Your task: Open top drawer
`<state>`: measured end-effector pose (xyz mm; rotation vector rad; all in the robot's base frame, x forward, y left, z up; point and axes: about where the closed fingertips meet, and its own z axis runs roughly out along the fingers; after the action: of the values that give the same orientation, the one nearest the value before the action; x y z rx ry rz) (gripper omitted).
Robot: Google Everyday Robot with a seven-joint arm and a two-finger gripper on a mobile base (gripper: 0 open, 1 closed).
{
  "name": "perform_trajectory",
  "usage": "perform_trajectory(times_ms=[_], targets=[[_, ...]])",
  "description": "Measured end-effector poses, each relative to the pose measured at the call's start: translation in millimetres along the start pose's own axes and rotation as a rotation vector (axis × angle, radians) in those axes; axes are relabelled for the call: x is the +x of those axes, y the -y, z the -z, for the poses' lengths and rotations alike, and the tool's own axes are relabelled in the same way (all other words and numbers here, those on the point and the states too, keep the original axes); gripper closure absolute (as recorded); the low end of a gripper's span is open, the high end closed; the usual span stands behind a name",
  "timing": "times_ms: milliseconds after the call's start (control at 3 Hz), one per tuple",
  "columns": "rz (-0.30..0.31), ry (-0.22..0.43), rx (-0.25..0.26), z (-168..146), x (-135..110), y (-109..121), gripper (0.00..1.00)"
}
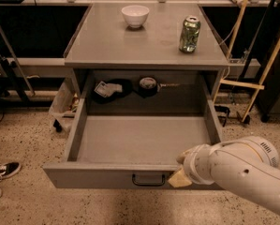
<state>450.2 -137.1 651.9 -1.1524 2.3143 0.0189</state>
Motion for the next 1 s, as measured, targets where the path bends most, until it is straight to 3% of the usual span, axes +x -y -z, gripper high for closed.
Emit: perform_trajectory(times_ms=[1000], targets=[[0.000, 0.000, 0.000, 0.0, 0.0, 0.0, 0.12]])
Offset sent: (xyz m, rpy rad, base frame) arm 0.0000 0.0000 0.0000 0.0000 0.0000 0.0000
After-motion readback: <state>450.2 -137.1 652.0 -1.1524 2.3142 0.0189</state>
